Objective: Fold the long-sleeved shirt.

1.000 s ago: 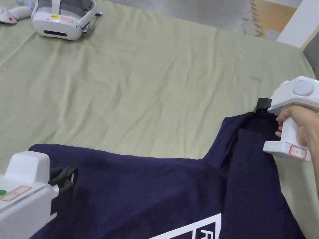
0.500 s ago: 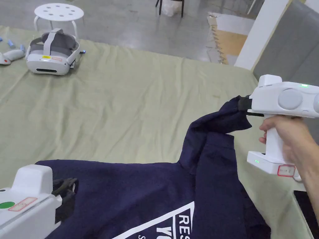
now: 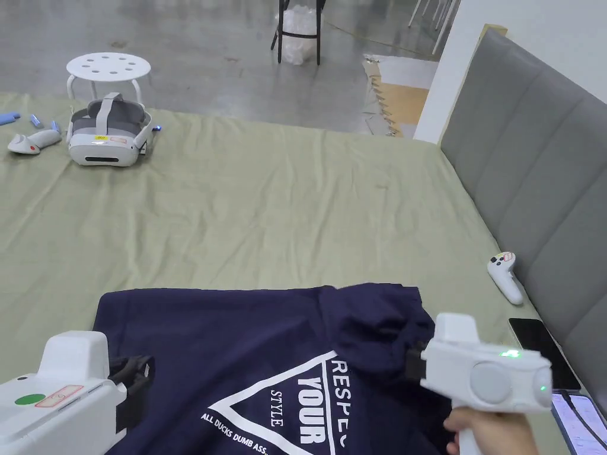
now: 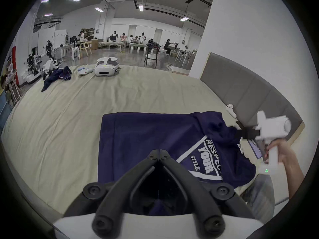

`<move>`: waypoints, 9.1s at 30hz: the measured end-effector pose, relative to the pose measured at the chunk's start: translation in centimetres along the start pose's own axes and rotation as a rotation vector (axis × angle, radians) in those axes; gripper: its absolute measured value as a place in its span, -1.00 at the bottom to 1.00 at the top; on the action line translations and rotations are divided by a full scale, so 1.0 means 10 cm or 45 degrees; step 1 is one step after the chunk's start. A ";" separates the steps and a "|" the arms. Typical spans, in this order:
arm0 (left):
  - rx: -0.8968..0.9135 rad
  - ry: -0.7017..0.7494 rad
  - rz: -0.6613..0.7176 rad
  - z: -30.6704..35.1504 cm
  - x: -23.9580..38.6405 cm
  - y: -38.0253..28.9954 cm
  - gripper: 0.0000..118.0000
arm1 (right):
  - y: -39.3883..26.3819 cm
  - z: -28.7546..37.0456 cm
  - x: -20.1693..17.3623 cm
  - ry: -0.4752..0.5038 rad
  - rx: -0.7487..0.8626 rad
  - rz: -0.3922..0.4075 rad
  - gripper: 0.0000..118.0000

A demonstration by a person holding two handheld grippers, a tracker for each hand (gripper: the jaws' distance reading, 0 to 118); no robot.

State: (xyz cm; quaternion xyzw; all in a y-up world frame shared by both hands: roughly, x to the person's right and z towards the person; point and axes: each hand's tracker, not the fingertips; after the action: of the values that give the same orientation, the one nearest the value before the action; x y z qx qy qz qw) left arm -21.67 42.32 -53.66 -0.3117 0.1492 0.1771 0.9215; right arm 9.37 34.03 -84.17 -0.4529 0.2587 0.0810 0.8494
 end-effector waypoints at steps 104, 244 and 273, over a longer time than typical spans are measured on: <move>0.099 0.042 -0.052 -0.32 -0.41 1.09 -0.84 | 1.12 0.78 0.43 0.099 0.283 0.080 -0.83; -0.483 -0.475 0.349 -1.01 0.49 -0.28 -0.68 | -0.77 1.42 -0.20 0.136 0.270 0.122 -1.00; -0.101 -0.056 -0.063 -0.26 0.14 -0.23 -0.93 | -0.87 1.44 -0.19 0.125 0.257 0.122 -1.00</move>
State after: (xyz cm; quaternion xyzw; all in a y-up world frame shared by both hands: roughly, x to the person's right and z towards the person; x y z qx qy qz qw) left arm -19.93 39.33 -54.97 -0.3477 0.1139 0.1667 0.9156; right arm 16.25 40.88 -70.26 -0.3555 0.3282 0.0724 0.8721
